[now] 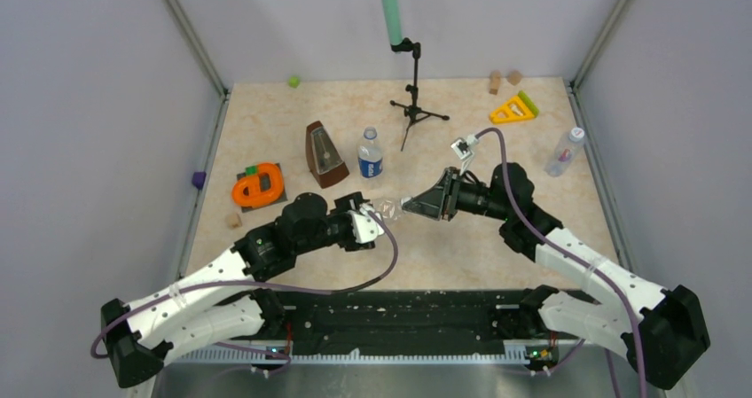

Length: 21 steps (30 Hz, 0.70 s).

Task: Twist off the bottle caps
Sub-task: Unscrew the bottle cap from the plastic bottle.

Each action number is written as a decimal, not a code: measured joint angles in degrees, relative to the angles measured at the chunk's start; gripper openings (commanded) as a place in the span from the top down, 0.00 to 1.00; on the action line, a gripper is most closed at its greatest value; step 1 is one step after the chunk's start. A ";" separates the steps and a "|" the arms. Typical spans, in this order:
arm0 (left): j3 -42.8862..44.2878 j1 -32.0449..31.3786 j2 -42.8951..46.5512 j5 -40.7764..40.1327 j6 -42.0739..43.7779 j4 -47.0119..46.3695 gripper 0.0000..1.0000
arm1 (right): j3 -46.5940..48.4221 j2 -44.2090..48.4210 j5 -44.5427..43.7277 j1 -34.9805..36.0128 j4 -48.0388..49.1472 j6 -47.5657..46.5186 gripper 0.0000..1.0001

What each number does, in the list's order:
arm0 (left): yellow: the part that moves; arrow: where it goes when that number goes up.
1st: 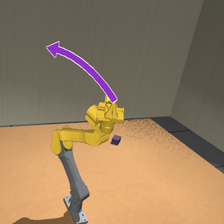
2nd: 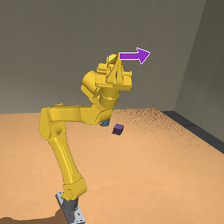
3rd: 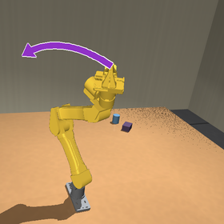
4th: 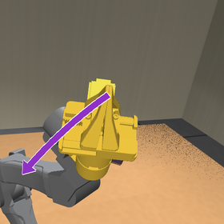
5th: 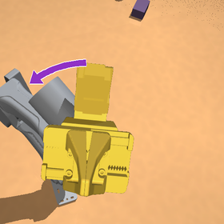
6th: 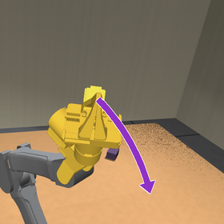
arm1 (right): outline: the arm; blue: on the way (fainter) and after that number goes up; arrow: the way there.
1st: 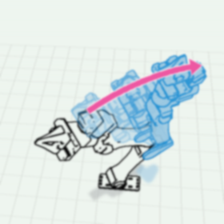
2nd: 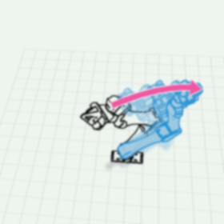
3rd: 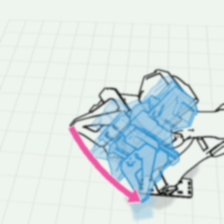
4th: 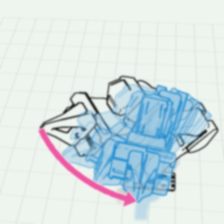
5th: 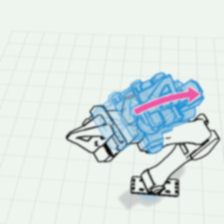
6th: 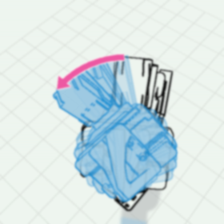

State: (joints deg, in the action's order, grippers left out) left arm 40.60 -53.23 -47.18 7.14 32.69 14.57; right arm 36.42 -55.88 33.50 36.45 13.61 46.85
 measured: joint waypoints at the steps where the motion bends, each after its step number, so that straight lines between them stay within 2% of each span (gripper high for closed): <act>1: 0.00 0.00 0.00 0.28 -0.46 0.13 1.00 | 0.00 0.00 0.37 0.00 -0.13 -0.76 0.91; 2: 0.00 0.00 0.00 0.57 -1.05 0.33 1.00 | 0.00 0.02 0.74 -0.02 -0.28 -1.49 0.88; 5: -0.24 0.00 0.00 0.76 -1.53 0.35 1.00 | 0.37 0.02 1.09 -0.09 -1.33 -3.34 0.52; 7: -0.31 0.00 -0.02 0.79 -1.53 0.13 1.00 | 0.79 0.02 0.59 -0.07 -2.54 -4.13 0.41; 12: -0.33 -0.17 -0.55 -2.05 -0.48 -0.90 1.00 | 1.27 0.11 -4.11 -0.07 -5.64 -4.44 0.33; 21: -2.01 -0.35 -1.01 -6.51 3.15 -1.70 1.00 | 1.27 0.63 -9.73 -0.11 -8.66 0.26 0.35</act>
State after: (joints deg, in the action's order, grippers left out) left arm 38.59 -53.58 -48.18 0.62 35.83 12.86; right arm 37.69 -55.24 23.77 36.34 4.95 47.11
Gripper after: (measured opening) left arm 0.654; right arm 0.676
